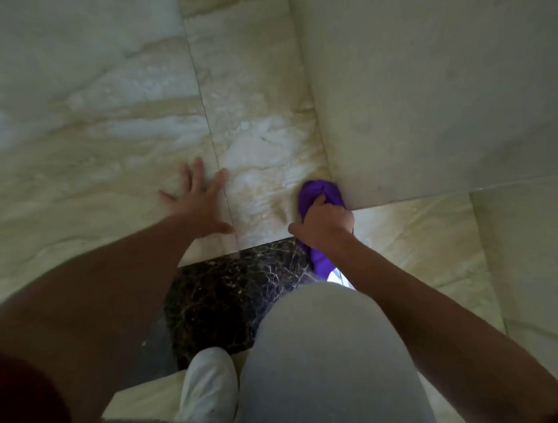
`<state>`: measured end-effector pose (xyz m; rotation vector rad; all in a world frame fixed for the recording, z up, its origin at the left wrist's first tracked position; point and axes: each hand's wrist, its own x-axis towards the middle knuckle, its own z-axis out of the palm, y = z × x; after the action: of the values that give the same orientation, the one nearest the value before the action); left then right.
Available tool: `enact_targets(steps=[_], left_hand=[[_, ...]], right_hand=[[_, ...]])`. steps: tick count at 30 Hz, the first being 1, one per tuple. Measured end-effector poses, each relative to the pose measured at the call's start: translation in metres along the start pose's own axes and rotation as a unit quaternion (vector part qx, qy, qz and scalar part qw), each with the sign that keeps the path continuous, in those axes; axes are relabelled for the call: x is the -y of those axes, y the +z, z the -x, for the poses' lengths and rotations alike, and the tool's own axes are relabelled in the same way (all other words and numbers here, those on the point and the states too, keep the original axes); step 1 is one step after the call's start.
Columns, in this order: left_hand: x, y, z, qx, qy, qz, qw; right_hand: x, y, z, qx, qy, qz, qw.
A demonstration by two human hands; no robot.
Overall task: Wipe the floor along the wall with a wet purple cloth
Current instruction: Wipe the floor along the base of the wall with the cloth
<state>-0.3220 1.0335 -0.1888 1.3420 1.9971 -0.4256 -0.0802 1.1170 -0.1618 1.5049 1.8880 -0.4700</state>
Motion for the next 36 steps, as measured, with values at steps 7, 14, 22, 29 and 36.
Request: enact_targets(steps=[7, 14, 22, 29, 36], left_hand=[[-0.022, -0.034, 0.041, -0.017, 0.026, -0.033, 0.999], [0.017, -0.083, 0.035, -0.073, 0.048, -0.074, 0.993], [0.006, -0.078, -0.066, -0.066, 0.065, -0.015, 0.996], [0.024, -0.044, -0.088, -0.136, 0.102, 0.016, 0.985], [0.084, -0.085, -0.122, -0.227, 0.151, -0.007, 0.962]], right_hand=[[-0.008, 0.003, 0.028, -0.062, -0.108, -0.086, 0.989], [-0.006, 0.001, -0.004, -0.045, -0.188, 0.019, 0.981], [0.038, 0.008, -0.045, -0.169, -0.043, -0.088, 0.981], [0.057, 0.012, -0.080, -0.344, -0.061, -0.202, 0.915], [0.093, -0.057, -0.149, -0.396, -0.066, -0.219, 0.889]])
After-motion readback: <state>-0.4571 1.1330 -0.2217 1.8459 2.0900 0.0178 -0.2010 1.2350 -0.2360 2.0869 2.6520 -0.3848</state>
